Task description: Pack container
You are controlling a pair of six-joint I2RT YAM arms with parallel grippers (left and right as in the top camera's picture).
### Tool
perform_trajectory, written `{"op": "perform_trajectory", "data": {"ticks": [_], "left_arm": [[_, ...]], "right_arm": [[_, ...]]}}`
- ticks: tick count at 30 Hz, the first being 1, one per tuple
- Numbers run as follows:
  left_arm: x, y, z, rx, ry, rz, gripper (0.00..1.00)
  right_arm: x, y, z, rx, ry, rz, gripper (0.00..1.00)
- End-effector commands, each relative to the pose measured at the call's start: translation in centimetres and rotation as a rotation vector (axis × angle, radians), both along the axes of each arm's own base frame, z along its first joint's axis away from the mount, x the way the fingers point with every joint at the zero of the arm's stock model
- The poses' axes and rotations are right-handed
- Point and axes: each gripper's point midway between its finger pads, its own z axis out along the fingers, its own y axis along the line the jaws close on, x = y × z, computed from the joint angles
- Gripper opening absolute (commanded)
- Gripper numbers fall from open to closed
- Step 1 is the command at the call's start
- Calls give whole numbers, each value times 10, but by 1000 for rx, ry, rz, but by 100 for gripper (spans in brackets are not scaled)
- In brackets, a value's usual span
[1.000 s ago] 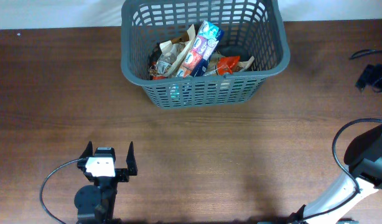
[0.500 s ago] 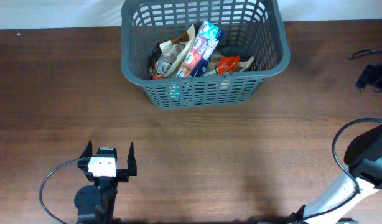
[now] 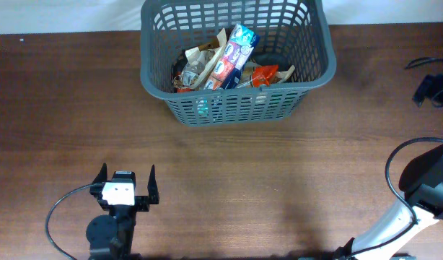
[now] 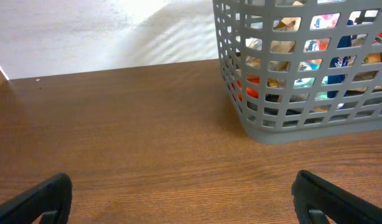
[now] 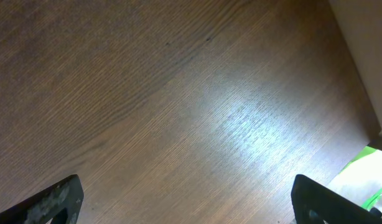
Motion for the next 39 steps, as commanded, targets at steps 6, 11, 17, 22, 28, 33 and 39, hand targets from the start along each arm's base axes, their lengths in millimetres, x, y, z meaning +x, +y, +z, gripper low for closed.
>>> {"op": "perform_trajectory", "data": {"ticks": [6,11,17,22,28,33,39], "left_arm": [[0,-1,-1,16,-7,-11,99],[0,-1,-1,16,-7,-11,99],[0,-1,-1,16,-7,-11,99],[0,-1,-1,16,-7,-11,99],[0,-1,-1,16,-7,-11,99],[0,-1,-1,16,-7,-11,99],[0,-1,-1,16,-7,-11,99]], "right_arm": [[-2,-1,1,-3,-5,-17,99],[-2,0,1,-3,-5,-17,99],[2,4,2,-4,-8,-4,99],[7,17,36,-51,-93,35,99],[15,40,105,-103,-335,81,99],[33,74,189,-198,-645,178,99],[28,132,270,-251,-914,310,99]]}}
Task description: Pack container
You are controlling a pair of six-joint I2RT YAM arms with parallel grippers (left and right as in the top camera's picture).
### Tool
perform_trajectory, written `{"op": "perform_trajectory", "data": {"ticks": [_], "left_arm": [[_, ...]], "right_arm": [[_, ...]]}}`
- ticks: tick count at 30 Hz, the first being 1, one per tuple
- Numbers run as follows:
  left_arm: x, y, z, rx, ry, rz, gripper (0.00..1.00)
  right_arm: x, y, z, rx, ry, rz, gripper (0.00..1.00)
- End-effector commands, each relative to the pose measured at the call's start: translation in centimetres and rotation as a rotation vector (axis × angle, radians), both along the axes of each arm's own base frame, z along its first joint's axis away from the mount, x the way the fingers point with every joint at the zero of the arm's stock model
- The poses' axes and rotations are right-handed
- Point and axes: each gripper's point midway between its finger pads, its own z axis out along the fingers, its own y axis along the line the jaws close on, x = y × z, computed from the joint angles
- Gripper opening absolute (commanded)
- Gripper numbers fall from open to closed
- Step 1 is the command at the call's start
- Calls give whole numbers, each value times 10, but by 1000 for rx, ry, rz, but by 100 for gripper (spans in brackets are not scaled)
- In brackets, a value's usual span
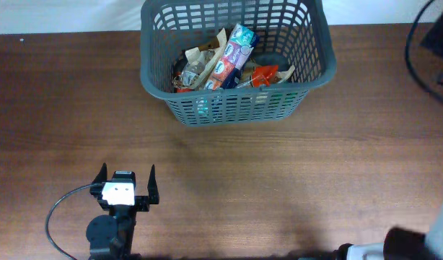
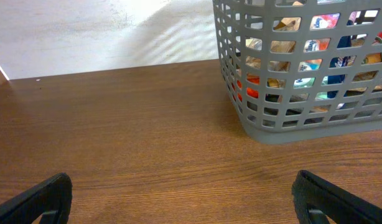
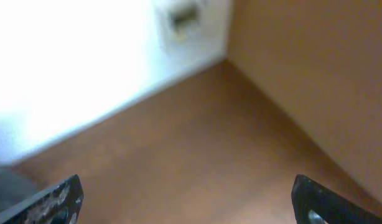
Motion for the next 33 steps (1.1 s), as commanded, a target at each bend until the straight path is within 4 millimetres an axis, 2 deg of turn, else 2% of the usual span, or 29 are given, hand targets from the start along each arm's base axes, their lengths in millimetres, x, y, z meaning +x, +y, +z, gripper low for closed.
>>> {"op": "perform_trajectory", "data": {"ticks": [1,4,7,12,16,22,26,28,31,33], "left_arm": [[0,-1,-1,16,-6,-11,99],[0,-1,-1,16,-6,-11,99],[0,-1,-1,16,-6,-11,99],[0,-1,-1,16,-6,-11,99],[0,-1,-1,16,-6,-11,99],[0,-1,-1,16,-6,-11,99],[0,-1,-1,16,-6,-11,99],[0,-1,-1,16,-6,-11,99],[0,-1,-1,16,-6,-11,99],[0,-1,-1,16,-6,-11,99]], "right_arm": [[-10,44,43,-13,-136,102,99],[-19,72,66,-22,-212,173,99],[-23,88,88,-29,-292,219,99],[-19,105,117,-43,-468,274,99],[-15,112,123,-52,-598,317,99],[-21,122,100,-67,-705,376,99],[-32,144,88,-199,-733,533,99],[-38,154,77,-248,-735,597,99],[-49,156,56,-256,-747,609,99],[-60,157,33,-257,-753,615,99]]}}
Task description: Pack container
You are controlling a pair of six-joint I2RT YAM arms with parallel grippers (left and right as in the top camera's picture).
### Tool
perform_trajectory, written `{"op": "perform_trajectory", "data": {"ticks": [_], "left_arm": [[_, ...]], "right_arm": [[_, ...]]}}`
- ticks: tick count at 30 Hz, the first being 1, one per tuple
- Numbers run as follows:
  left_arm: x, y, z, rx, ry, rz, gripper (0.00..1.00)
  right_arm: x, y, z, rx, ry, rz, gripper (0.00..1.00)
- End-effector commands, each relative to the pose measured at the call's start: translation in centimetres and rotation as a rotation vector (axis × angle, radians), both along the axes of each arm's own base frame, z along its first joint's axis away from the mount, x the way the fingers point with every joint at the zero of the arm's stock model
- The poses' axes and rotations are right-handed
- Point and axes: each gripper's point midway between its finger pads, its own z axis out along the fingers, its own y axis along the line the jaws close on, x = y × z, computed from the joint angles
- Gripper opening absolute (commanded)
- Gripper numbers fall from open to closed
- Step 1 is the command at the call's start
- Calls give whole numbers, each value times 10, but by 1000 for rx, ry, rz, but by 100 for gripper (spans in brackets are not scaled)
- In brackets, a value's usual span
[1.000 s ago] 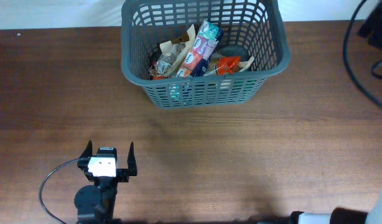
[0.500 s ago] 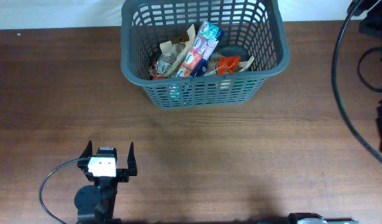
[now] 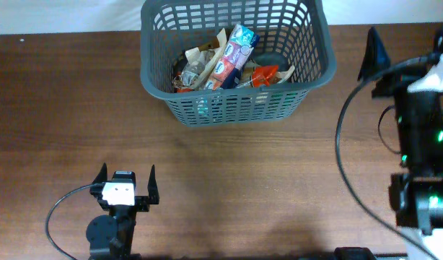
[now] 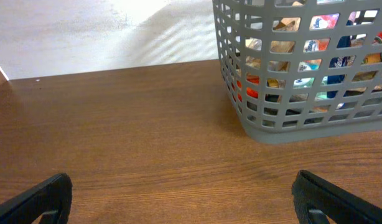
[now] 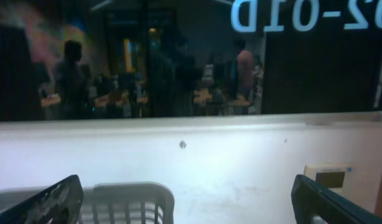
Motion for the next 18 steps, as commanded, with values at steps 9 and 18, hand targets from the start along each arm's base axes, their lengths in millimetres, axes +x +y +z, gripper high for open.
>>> {"op": "perform_trajectory", "data": {"ticks": [9,18], "left_arm": [[0,-1,0,17,-6,-11,99],[0,-1,0,17,-6,-11,99]], "right_arm": [[-50,20,-82,-61,-59,89,99],[-81,21,-131,-66,-129,88,99]]}}
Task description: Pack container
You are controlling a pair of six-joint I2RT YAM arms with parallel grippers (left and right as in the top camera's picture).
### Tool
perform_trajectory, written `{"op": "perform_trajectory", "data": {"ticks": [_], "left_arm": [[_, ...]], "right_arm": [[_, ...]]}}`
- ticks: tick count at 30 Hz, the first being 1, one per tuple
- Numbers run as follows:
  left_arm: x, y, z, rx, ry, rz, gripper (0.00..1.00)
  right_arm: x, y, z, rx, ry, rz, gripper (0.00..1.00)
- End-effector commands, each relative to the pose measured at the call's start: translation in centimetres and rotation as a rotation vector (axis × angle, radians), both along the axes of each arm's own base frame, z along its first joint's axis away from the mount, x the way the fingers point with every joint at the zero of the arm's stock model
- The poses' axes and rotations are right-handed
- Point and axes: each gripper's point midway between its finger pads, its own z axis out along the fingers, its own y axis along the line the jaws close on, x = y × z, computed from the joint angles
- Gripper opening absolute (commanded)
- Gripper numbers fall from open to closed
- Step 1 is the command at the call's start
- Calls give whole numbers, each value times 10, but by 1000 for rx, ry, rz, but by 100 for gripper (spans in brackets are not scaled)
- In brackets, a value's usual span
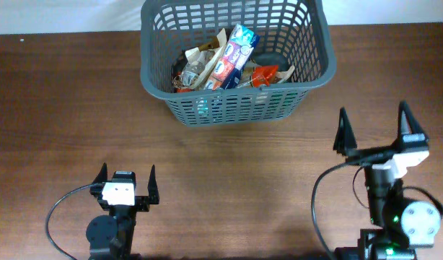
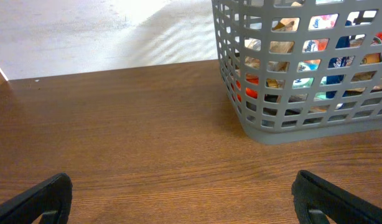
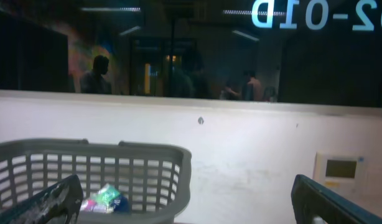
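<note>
A grey plastic basket stands at the back middle of the table, filled with several snack packets. My left gripper rests open near the front left, empty, pointing toward the basket. My right gripper stands open at the front right, empty, fingers pointing up and back. Its wrist view looks level over the basket's rim to the wall. Fingertips of the left gripper show at both lower corners of its view.
Brown wooden table with a white wall behind it. A black cable loops beside the left arm's base and another beside the right arm. A wall plate and dark window show in the right wrist view.
My right arm has moved from the back right, near the table's far edge, forward to the front right. Its camera now looks a little lower, showing the basket. The left arm has not moved.
My right arm was first folded low at the right edge, its camera facing the table. Then it was mostly out of the overhead view, then upright at the back right, and now at the front right. The left gripper and basket stayed put throughout.
</note>
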Motion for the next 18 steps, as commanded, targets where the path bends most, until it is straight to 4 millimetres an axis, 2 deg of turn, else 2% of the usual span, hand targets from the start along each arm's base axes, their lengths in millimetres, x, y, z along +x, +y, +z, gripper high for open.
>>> {"op": "perform_trajectory", "data": {"ticks": [1,8,18], "left_arm": [[0,0,-1,17,-6,-8,99],[0,0,-1,17,-6,-8,99],[0,0,-1,17,-6,-8,99]], "right_arm": [[-10,6,-18,-12,-10,24,99],[-25,6,-33,-13,-41,24,99],[-31,6,-51,-14,-50,23,99]]}}
